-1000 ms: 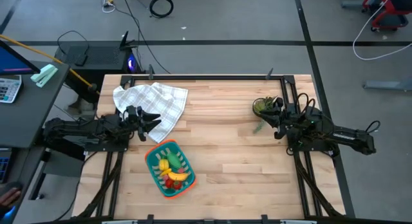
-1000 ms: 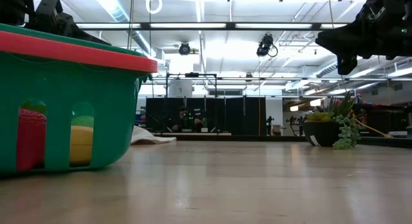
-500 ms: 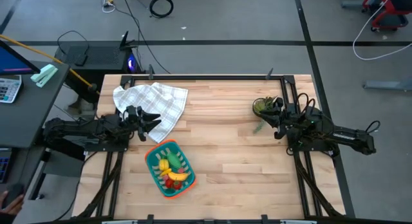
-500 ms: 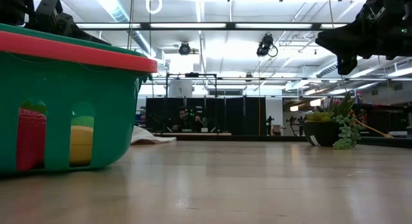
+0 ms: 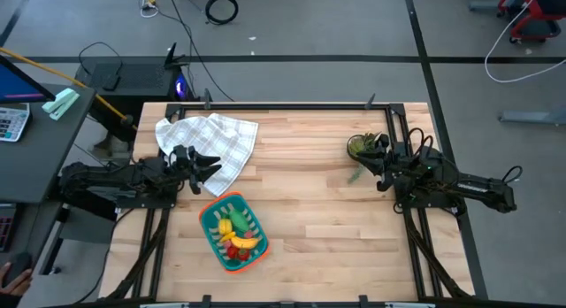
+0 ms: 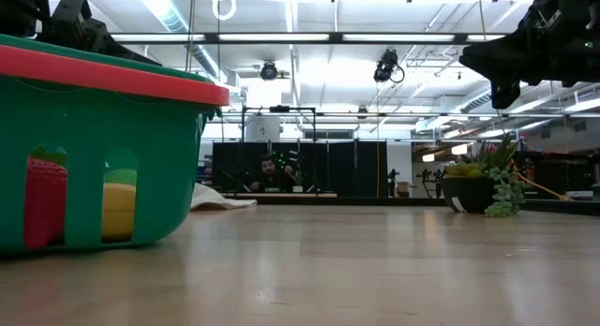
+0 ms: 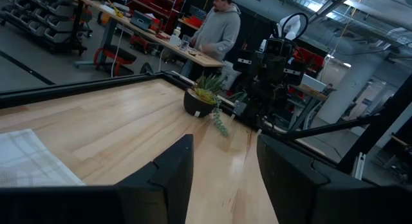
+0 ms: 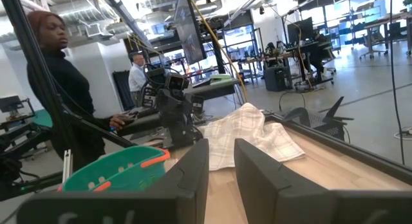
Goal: Pick and placing Produce into tupperware
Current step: Return to Home Position
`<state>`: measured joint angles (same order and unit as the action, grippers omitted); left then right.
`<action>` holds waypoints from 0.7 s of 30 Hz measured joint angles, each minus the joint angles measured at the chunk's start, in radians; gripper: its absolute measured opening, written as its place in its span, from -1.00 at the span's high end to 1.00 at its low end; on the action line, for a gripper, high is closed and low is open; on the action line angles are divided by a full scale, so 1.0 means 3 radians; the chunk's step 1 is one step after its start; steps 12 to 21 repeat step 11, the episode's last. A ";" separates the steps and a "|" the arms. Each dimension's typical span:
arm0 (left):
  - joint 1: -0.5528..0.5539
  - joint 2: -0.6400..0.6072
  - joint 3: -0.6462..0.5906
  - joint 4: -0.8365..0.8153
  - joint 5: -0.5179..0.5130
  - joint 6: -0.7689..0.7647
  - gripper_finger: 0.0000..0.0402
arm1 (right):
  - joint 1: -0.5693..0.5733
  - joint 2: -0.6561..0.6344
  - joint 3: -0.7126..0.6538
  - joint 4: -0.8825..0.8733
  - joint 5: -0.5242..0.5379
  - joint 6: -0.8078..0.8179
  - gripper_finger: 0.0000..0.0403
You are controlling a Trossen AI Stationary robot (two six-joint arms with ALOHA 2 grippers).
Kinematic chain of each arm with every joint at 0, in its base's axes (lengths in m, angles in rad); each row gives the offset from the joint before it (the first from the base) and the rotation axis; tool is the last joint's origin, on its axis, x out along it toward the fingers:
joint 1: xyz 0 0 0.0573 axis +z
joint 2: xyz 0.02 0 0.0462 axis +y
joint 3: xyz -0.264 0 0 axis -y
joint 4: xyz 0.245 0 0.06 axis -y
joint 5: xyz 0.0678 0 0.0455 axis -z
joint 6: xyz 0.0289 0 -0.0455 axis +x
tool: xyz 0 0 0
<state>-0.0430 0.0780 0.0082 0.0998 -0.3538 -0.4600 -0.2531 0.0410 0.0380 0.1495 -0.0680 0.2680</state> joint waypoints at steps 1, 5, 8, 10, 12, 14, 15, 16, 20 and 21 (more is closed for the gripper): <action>0.0000 0.0000 0.0000 0.0000 0.0000 -0.0001 0.12 | 0.0000 0.0000 0.0000 0.0001 0.0001 0.0001 0.59; 0.0000 0.0000 0.0000 0.0000 0.0000 -0.0001 0.10 | 0.0000 0.0000 0.0000 0.0000 0.0000 0.0000 0.59; -0.0001 0.0000 0.0000 0.0000 0.0000 -0.0001 0.09 | 0.0001 0.0000 0.0000 0.0001 0.0000 0.0001 0.59; 0.0000 0.0000 0.0000 0.0001 0.0000 0.0000 0.09 | 0.0000 0.0000 0.0000 0.0001 0.0000 0.0001 0.59; 0.0000 0.0000 0.0000 0.0000 0.0000 0.0000 0.10 | 0.0000 0.0000 0.0000 0.0000 0.0001 0.0001 0.59; 0.0000 0.0000 0.0000 0.0000 0.0000 0.0000 0.10 | 0.0000 0.0000 0.0000 0.0000 0.0001 0.0001 0.59; 0.0000 0.0000 0.0000 0.0000 0.0000 0.0000 0.10 | 0.0000 0.0000 0.0000 0.0000 0.0001 0.0001 0.59; 0.0000 0.0000 0.0000 0.0000 0.0000 0.0000 0.10 | 0.0000 0.0000 0.0000 0.0000 0.0001 0.0001 0.59; 0.0000 0.0000 0.0000 0.0000 0.0000 0.0000 0.10 | 0.0000 0.0000 0.0000 0.0000 0.0001 0.0001 0.59; 0.0000 0.0000 0.0000 0.0000 0.0000 0.0000 0.10 | 0.0000 0.0000 0.0000 0.0000 0.0001 0.0001 0.59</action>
